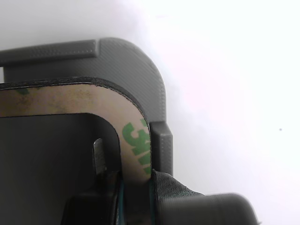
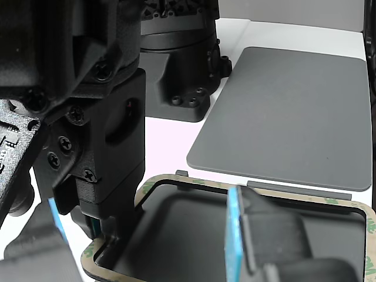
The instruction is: Move top rectangular frame to the holder.
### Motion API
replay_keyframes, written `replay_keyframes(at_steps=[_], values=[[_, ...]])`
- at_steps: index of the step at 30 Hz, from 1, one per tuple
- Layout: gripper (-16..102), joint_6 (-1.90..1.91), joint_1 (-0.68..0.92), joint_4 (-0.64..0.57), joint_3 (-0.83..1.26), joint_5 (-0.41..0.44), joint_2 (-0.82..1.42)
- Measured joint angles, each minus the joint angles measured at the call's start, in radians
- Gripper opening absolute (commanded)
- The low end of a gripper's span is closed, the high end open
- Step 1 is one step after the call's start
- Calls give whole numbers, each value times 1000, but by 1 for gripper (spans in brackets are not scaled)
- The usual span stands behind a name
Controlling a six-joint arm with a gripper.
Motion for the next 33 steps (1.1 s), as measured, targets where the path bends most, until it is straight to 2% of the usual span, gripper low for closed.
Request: replay_keyframes(at_steps=[33], values=[[-10, -6, 0, 0, -2, 6, -37]])
